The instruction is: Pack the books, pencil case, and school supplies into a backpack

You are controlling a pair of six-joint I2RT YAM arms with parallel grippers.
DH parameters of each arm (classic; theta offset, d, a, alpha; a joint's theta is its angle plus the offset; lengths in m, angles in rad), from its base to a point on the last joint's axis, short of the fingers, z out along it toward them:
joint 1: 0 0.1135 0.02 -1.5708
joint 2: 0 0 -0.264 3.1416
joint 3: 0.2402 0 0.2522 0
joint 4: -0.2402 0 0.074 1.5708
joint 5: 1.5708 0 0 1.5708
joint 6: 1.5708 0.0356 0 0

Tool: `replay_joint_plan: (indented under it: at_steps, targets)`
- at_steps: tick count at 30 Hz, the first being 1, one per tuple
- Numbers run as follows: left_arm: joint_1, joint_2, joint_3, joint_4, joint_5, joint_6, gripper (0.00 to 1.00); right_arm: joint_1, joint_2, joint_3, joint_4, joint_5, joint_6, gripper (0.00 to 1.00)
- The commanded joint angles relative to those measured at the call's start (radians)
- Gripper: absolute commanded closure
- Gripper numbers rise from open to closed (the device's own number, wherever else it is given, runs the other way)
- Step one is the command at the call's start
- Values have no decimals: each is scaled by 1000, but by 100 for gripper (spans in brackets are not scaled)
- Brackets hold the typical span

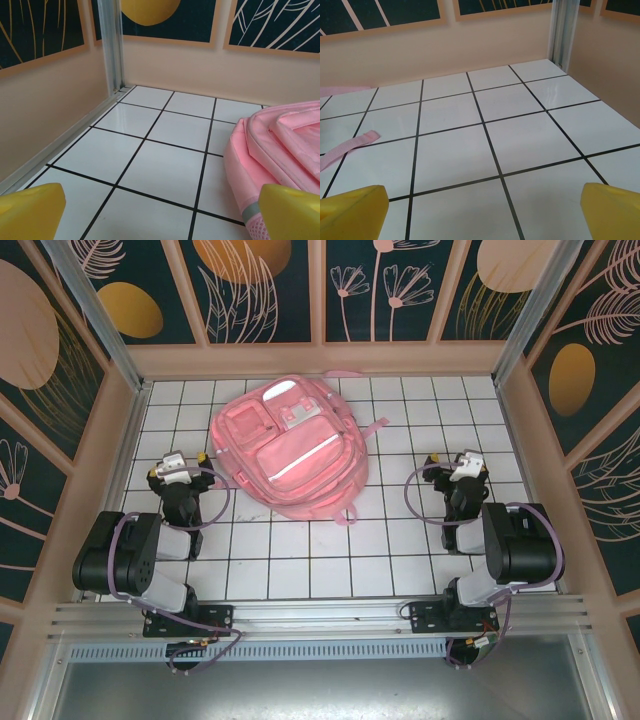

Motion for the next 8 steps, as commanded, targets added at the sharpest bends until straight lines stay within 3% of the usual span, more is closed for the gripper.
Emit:
replay_joint_plan:
  at_steps: [1, 8]
  targets:
    - [6, 7, 23, 6, -13, -12, 1, -4, 6, 15, 23, -20, 21, 1]
    - [6, 3, 16, 13, -14, -14, 1, -4, 2, -5, 50, -64, -2, 1]
